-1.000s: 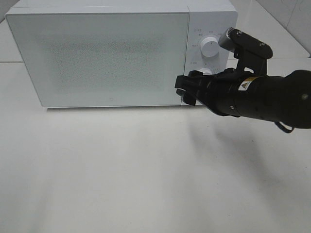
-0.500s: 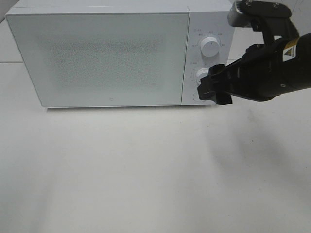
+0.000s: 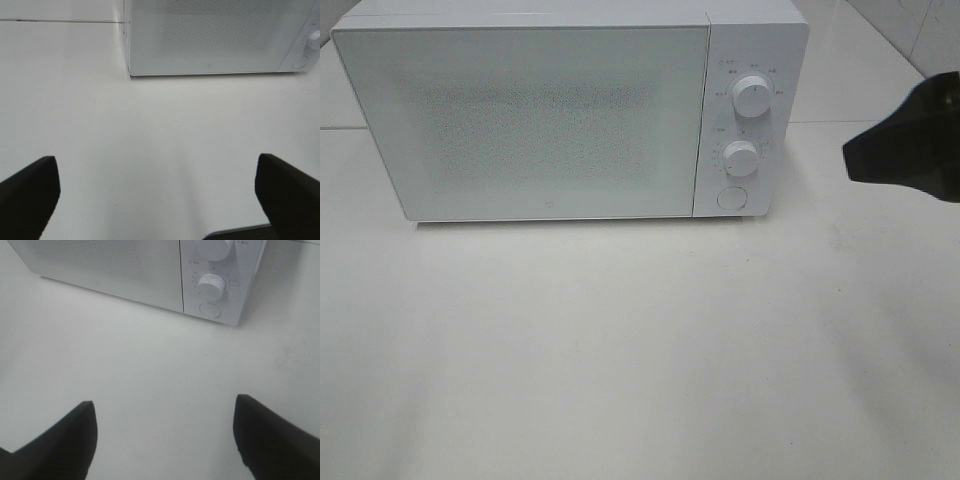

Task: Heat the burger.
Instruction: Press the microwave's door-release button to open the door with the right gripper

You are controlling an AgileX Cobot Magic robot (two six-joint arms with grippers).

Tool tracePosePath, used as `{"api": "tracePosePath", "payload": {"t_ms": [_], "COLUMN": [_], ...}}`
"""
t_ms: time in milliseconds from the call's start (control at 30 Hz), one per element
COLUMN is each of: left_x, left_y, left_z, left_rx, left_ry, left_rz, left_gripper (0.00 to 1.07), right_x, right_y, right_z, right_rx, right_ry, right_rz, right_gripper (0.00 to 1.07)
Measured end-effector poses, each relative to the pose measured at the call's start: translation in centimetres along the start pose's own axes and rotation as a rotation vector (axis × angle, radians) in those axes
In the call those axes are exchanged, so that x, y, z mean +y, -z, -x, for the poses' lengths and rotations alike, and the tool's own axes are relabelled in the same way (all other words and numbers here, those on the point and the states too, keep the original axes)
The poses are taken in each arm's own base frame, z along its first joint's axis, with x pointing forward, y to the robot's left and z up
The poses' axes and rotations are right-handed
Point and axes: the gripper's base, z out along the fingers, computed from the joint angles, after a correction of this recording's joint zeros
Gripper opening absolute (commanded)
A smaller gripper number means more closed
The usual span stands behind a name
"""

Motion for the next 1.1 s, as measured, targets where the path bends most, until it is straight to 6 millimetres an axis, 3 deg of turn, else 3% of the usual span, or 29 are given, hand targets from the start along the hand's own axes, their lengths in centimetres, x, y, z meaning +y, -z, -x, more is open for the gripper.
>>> {"api": "tracePosePath", "payload": {"t_ms": [433, 600, 967, 1100], "left_x": [0.0, 0.0, 0.0, 0.0], "left_y": [0.0, 0.0, 0.0, 0.0], "left_z": [0.0, 0.0, 0.0, 0.0], "left_rx": [0.0, 0.0, 0.0, 0.0], "left_ry": [0.0, 0.0, 0.0, 0.0], "left_rz": [0.0, 0.0, 0.0, 0.0], "left_gripper": [0.98, 0.98, 0.98, 0.98], "right_x": [-0.3, -0.9, -1.7, -1.7], "right_y": [5.5, 7.7, 9.4, 9.5], "right_z": [-2.8, -5.4, -11.3, -12.5], "right_rx": [-0.025, -0.076, -0.172, -0.208], "right_ry": [0.013, -0.003, -0.096, -0.127], "right_rz": [-0.009, -0.039, -0.172, -0.213], "right_gripper": [0.75, 0.75, 0.75, 0.75]}}
